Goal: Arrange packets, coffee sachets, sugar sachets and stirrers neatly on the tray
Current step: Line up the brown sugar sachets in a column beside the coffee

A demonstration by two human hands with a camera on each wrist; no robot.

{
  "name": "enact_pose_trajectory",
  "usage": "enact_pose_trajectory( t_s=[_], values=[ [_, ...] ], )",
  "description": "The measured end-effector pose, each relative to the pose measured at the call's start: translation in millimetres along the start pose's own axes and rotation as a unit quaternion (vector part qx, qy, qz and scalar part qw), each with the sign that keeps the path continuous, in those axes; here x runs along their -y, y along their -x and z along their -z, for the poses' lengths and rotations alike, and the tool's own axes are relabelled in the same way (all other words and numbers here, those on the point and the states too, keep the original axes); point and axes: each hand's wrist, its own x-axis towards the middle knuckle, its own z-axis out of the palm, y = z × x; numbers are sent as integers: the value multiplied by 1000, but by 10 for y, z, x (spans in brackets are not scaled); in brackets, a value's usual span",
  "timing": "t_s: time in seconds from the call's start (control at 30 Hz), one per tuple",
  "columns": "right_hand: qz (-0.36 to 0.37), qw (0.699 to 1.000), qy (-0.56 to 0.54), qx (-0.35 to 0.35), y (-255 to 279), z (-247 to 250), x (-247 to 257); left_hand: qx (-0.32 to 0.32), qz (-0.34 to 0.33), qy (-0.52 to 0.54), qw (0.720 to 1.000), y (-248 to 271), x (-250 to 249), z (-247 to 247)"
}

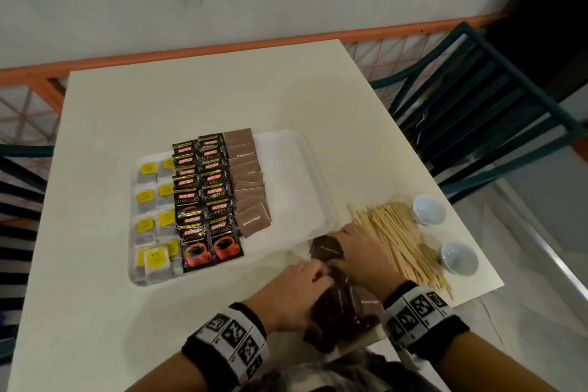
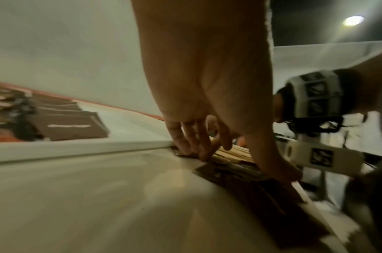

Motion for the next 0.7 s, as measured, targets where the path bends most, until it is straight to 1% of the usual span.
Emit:
enact_pose_trajectory(
  t_s=[0.07, 0.13, 0.23, 0.33, 0.4, 0.5, 0.57, 0.67, 0.7],
  values=[
    [1, 1000, -1, 3, -8, -1, 16, 27, -48, -80, 995, -17, -73, -91],
    [2, 999, -32, 8, -7, 6, 27, 30, -98, -119, 988, -4, -71, -185],
    [-15, 996, -88, 23, 12, 50, 13, 25, -122, -136, 983, -9, -57, -235],
    [-40, 989, -143, -5, 53, 146, -24, 61, -106, -109, 986, -28, -36, -287],
    [-46, 982, -178, -32, 102, 242, -73, 39, -106, -102, 988, -22, -16, -272],
    [-52, 972, -222, -51, 223, 375, -160, 42, -74, -107, 991, 76, 51, -240],
    [-54, 967, -247, -33, 321, 413, -183, 39, -53, -108, 992, 190, 133, -208],
    [-44, 965, -256, 37, 445, 370, -126, 40, -37, -120, 991, 392, 319, -270],
    [-36, 965, -253, 62, 475, 338, -92, 24, -30, -120, 992, 452, 377, -299]
  ],
)
